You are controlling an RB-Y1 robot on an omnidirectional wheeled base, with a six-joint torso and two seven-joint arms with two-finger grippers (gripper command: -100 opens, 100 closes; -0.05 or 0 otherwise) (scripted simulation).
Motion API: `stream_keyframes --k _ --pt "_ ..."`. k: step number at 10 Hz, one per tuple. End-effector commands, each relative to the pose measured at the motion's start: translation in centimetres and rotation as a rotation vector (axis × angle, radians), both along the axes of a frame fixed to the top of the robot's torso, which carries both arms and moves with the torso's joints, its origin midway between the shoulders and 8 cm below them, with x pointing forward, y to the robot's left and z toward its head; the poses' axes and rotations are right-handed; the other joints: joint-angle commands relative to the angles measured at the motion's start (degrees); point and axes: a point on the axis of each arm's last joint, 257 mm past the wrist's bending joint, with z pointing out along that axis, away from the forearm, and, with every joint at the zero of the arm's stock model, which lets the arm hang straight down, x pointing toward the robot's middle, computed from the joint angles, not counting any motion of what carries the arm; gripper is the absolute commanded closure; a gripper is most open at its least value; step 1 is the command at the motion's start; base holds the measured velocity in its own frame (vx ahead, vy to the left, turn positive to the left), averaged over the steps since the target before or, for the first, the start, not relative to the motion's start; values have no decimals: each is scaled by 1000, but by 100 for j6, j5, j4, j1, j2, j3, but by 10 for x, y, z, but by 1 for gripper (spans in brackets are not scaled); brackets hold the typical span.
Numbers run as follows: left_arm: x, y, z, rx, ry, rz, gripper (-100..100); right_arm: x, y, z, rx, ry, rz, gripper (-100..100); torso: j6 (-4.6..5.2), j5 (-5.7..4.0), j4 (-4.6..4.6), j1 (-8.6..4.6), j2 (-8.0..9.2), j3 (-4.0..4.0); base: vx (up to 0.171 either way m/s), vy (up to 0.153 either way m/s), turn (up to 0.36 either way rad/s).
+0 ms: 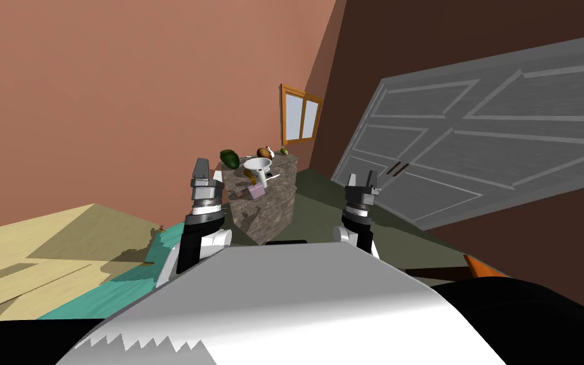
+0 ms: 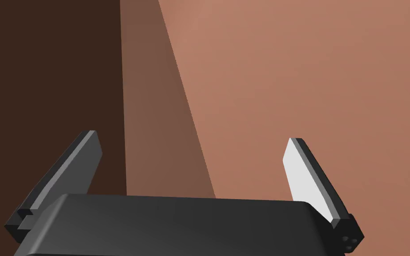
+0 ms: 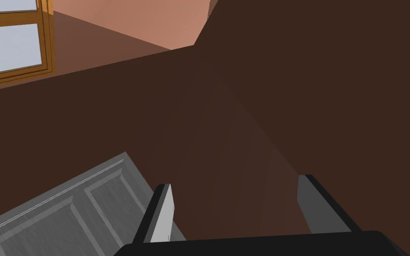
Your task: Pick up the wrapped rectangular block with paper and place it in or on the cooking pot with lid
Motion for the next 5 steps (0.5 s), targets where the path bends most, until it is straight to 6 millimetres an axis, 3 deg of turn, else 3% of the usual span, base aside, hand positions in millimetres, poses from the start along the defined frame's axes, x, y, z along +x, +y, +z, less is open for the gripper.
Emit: stream_keyframes --k 1,5 --pt "10 -1 -3 -12 22 -35 -100 0 0 0 0 0 0 0 0 0 0 0 0 0 -65 -47 104" --pt "36 2 -14 -70 86 -104 -100 0 0 0 0 0 0 0 0 -7 8 -30 35 20 -94 -85 101"
